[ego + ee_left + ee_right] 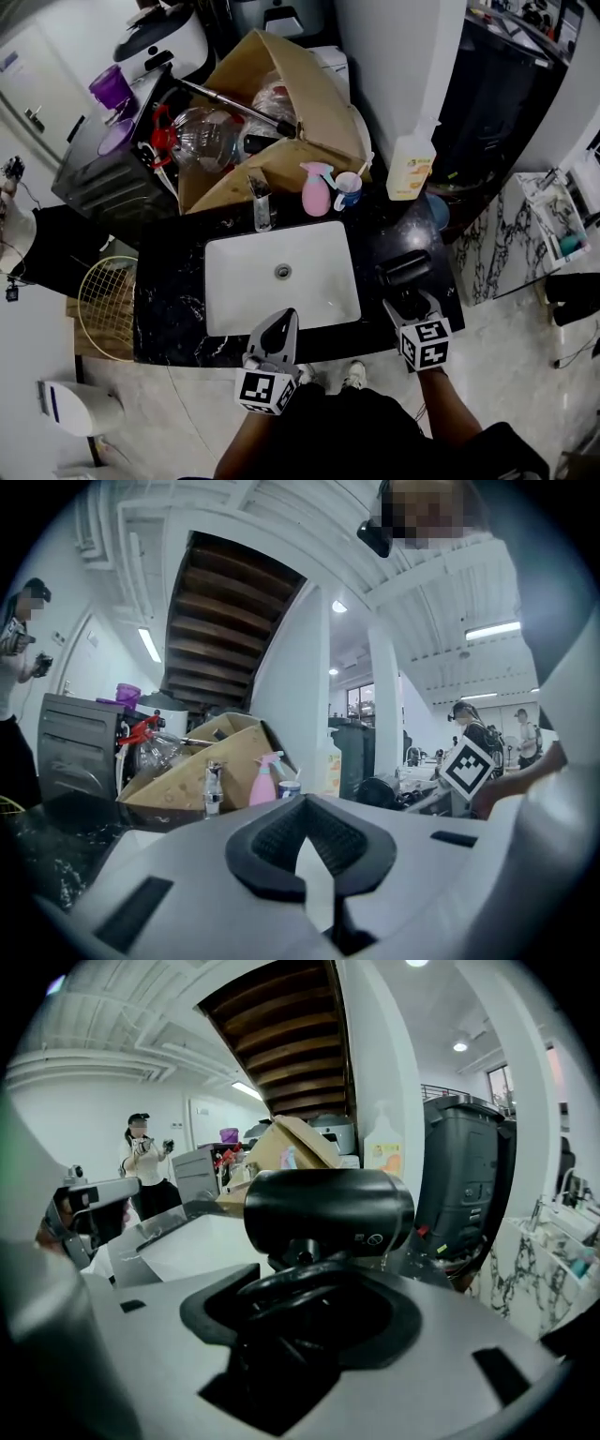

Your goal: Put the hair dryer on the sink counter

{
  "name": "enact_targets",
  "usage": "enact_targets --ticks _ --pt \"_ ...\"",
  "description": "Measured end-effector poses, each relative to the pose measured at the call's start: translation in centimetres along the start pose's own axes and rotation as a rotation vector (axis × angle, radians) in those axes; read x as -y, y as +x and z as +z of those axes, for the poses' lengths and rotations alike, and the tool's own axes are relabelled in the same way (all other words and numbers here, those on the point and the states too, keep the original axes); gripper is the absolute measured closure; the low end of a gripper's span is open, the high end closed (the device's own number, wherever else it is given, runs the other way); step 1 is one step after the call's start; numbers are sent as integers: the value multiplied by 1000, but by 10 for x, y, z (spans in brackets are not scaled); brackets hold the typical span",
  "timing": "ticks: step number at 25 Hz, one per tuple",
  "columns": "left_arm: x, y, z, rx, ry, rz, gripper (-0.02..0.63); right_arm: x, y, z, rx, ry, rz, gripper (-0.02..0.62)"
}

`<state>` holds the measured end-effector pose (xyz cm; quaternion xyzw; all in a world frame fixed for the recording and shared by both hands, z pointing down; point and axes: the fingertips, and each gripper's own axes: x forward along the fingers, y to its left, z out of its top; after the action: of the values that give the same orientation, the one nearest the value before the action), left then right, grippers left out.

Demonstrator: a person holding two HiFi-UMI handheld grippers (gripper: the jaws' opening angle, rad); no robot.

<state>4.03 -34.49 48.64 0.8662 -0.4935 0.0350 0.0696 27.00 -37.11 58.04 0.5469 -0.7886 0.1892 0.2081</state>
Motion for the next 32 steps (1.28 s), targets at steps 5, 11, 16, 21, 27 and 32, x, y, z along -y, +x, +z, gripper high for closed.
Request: enact_targets --ticks 5,11,16,21,27,32 --pt "-36 -11 -16 -38 -13 52 607 7 33 0 -63 1 -30 336" --pt "-66 -12 -7 -28 6 74 607 17 62 1 -135 5 -64 337" --pt "-81 -12 -15 -42 -24 91 607 23 89 4 -173 -2 -80 336" --pt "-78 -7 -16 -58 -25 74 607 29 114 0 -231 21 -86 336" --pt "-96 -12 -19 -74 -53 125 607 34 130 -15 -322 67 -90 336" --pt "-100 -10 -10 -45 -56 140 607 34 132 -19 -323 59 -95 333"
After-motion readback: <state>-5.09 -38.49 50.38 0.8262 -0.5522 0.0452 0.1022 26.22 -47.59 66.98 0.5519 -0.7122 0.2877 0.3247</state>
